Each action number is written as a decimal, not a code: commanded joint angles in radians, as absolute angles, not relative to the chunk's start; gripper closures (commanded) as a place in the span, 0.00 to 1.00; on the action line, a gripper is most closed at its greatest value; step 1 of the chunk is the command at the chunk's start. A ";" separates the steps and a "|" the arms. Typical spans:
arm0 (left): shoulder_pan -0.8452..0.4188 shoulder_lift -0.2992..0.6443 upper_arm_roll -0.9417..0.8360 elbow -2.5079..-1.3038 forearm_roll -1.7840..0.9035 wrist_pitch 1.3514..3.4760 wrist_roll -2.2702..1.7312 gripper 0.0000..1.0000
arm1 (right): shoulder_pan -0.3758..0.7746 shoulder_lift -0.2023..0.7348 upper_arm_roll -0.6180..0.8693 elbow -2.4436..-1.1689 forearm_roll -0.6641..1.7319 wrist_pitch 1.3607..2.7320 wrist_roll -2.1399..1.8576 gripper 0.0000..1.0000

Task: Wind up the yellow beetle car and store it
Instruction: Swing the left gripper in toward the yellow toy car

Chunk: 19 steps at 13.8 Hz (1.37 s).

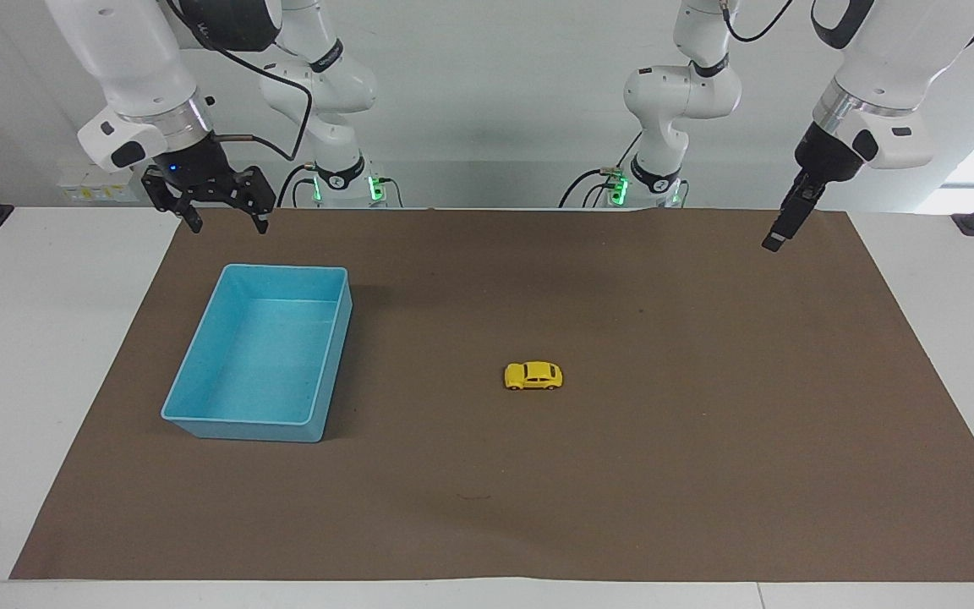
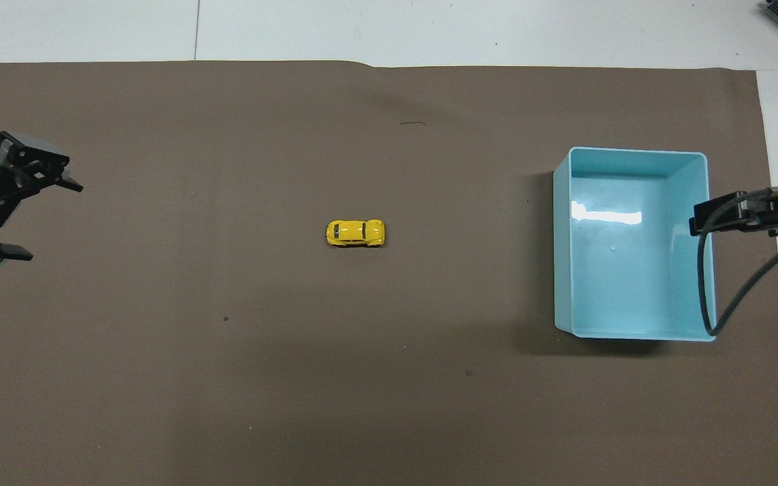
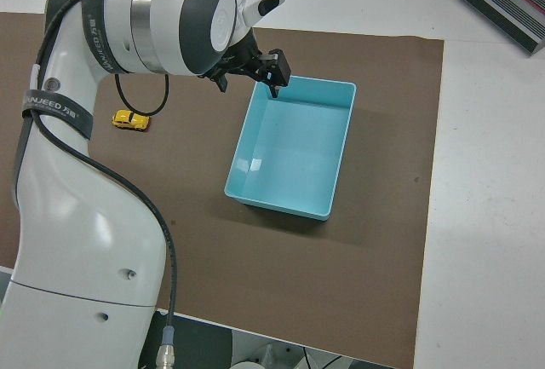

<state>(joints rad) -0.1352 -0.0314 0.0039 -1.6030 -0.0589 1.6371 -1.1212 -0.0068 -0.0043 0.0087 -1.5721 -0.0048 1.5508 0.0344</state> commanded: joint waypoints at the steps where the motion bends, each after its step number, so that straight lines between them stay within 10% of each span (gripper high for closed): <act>1: -0.199 0.001 0.012 -1.614 -0.069 1.710 -1.433 0.00 | -0.017 -0.006 0.009 -1.575 0.000 1.549 0.009 0.00; 19: -0.497 0.308 0.011 -1.597 -0.074 1.936 -2.134 0.00 | -0.017 -0.005 0.009 -1.575 0.000 1.548 0.008 0.00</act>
